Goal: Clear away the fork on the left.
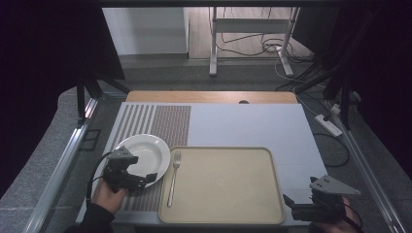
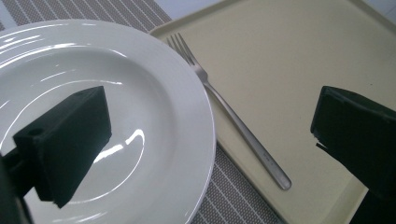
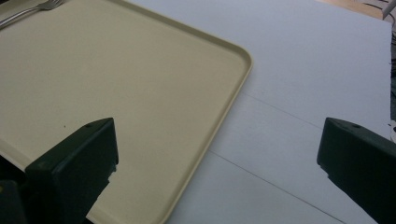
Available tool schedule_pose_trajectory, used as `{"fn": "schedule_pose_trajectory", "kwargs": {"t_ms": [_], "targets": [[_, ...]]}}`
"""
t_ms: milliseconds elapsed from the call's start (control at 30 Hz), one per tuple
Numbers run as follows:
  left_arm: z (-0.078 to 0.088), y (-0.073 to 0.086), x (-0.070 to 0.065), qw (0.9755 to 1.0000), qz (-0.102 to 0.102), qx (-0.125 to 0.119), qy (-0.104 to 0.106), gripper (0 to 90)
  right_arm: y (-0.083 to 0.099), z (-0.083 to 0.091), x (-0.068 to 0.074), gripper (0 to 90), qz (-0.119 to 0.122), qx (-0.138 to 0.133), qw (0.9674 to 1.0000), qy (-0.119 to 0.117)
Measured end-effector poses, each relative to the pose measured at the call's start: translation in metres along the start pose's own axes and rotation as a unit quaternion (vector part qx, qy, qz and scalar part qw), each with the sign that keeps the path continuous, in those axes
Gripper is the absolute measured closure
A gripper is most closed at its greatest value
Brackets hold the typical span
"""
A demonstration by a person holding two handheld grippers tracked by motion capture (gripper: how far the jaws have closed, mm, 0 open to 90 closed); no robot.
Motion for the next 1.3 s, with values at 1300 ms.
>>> {"fn": "schedule_pose_trajectory", "kwargs": {"t_ms": [1300], "targets": [[0.045,0.047,-0.005,0.9991,0.037,-0.015,-0.014,0.0,0.000,0.000,0.000,0.0,0.000,0.003,1.0000,0.003]]}}
Point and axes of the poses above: each handheld gripper's, and its own axes: z roughly backward along the jaws, y roughly out of its underside, x roughly to its left, the point moved 7 cm from there along -z, roughly forward along the jaws
